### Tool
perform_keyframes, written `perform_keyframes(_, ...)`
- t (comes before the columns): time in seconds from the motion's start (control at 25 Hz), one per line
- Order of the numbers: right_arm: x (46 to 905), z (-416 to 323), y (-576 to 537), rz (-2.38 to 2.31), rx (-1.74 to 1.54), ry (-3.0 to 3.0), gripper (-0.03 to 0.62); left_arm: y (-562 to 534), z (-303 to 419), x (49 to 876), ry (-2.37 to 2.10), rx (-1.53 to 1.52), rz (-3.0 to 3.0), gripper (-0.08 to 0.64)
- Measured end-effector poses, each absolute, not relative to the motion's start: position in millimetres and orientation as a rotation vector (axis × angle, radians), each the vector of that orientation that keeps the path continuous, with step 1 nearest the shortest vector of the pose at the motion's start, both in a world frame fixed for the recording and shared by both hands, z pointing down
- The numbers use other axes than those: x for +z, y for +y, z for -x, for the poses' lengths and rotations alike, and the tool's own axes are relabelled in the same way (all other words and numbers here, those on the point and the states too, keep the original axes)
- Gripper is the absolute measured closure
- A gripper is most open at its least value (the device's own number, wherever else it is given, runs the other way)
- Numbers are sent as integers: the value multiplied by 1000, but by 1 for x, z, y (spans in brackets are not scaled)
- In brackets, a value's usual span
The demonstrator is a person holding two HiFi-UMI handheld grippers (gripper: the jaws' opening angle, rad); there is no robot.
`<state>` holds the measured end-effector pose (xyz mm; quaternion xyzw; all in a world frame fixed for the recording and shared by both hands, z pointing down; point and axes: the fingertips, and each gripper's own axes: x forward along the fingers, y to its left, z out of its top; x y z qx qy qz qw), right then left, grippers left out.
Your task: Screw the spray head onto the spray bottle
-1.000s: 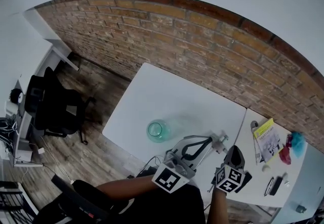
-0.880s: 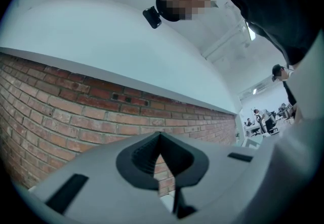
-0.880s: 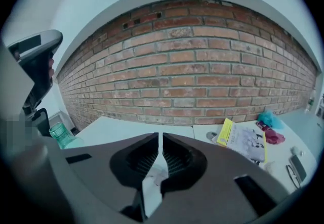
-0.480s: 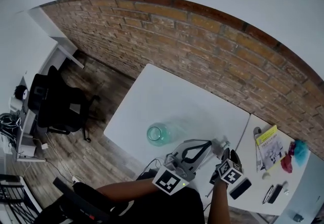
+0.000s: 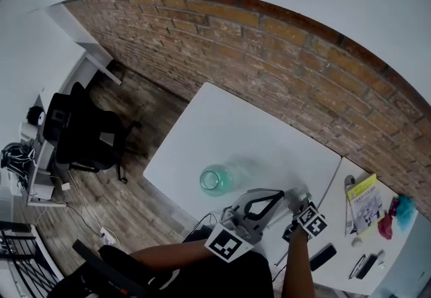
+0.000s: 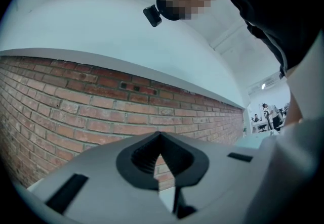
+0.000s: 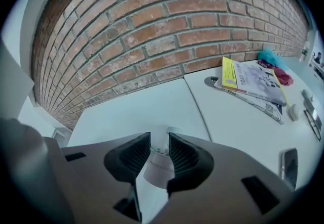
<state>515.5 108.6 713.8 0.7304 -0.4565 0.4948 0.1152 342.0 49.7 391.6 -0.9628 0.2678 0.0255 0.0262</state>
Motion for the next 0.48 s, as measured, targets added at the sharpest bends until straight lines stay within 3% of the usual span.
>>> perform_keyframes(0.48, 754, -529, 104, -2085, 1600, -1247, 465, 44, -334, 404, 864, 28, 2983, 568)
